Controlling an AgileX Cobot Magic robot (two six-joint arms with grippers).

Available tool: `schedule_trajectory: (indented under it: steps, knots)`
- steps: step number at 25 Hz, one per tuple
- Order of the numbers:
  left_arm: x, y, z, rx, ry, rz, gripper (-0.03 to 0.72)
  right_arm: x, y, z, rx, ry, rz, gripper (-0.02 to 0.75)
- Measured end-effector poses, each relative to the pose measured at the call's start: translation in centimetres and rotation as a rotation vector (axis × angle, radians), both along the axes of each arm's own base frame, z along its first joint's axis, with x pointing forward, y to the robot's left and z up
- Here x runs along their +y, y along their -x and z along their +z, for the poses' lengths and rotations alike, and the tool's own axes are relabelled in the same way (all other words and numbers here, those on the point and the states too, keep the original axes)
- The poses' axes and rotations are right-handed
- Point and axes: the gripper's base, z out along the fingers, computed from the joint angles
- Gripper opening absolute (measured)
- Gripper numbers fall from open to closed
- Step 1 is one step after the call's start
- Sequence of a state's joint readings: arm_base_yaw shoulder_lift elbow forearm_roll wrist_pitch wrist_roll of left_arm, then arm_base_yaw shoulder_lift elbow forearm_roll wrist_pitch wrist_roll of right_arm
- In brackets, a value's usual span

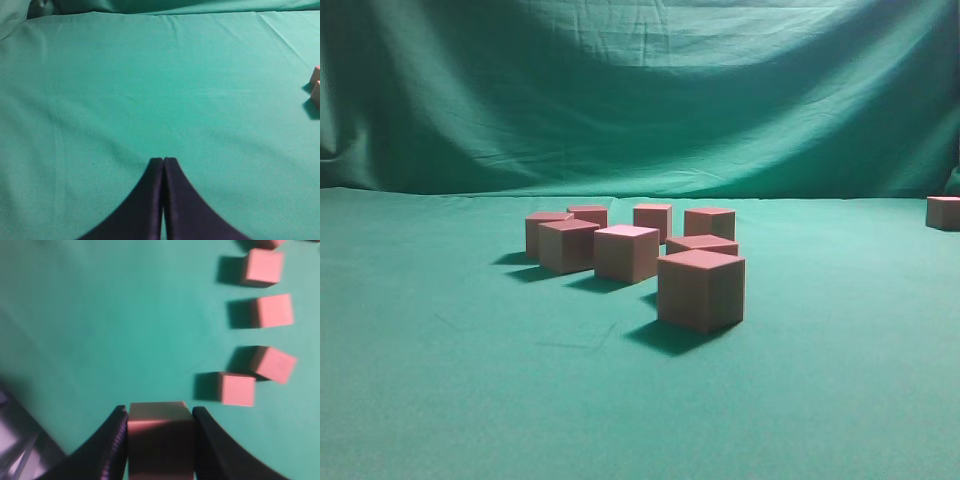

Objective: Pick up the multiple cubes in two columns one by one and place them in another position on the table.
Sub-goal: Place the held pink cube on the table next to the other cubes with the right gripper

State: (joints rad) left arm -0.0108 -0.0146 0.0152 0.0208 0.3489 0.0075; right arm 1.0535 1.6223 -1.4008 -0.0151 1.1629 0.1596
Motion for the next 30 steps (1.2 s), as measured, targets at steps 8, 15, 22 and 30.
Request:
schedule_trajectory:
  steps: [8, 15, 22, 30]
  knots:
    - [0.0, 0.0, 0.0, 0.0, 0.0, 0.0, 0.0, 0.3, 0.3, -2.4, -0.028, -0.027, 0.071, 0.284]
    - [0.0, 0.0, 0.0, 0.0, 0.0, 0.0, 0.0, 1.3, -0.5, -5.2, -0.062, 0.079, 0.291, 0.284]
    - [0.0, 0.0, 0.0, 0.0, 0.0, 0.0, 0.0, 2.4, -1.7, -8.7, -0.051, 0.139, 0.361, 0.284]
    - [0.0, 0.0, 0.0, 0.0, 0.0, 0.0, 0.0, 2.7, -3.3, -10.5, -0.084, 0.148, 0.355, 0.284]
